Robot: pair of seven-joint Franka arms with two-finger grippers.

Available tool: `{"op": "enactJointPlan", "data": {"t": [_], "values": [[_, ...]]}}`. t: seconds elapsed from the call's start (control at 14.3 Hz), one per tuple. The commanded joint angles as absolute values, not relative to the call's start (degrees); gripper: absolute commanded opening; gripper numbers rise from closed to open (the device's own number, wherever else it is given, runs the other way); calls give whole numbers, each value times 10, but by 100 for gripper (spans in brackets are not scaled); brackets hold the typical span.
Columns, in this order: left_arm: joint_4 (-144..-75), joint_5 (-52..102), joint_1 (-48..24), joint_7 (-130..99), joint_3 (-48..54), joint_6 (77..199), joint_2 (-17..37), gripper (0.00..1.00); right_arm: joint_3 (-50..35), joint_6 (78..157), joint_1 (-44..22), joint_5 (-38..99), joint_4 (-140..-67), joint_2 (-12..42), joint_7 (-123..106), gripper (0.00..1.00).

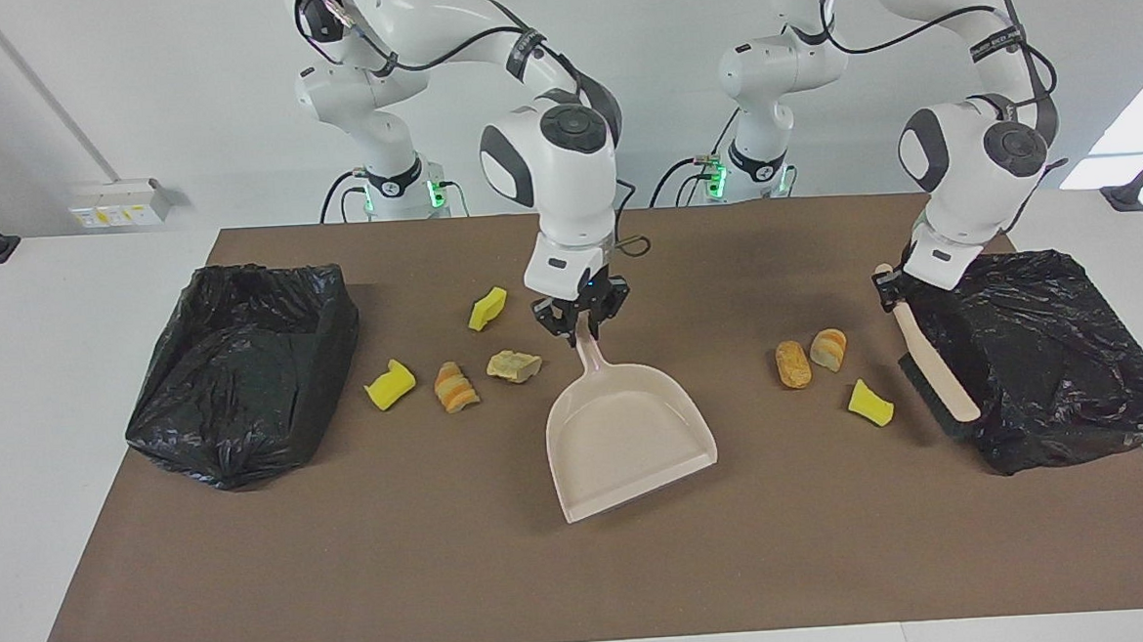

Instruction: Sweep and dump trash in bin

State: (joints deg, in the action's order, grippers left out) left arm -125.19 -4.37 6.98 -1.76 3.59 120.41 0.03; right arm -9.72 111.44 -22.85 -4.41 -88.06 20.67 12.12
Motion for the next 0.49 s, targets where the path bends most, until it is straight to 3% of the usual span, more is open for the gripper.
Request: {"op": "enactJointPlan", "data": {"t": [0.0, 0.42], "values": [[-1255, -59, 48, -29, 36, 1203, 4, 0, -101, 1072, -196, -22, -888, 178, -1, 0], [-1311, -58, 2, -29, 38, 1177, -33, 0, -100, 1006, -167, -27, -896, 165, -218, 0]]}}
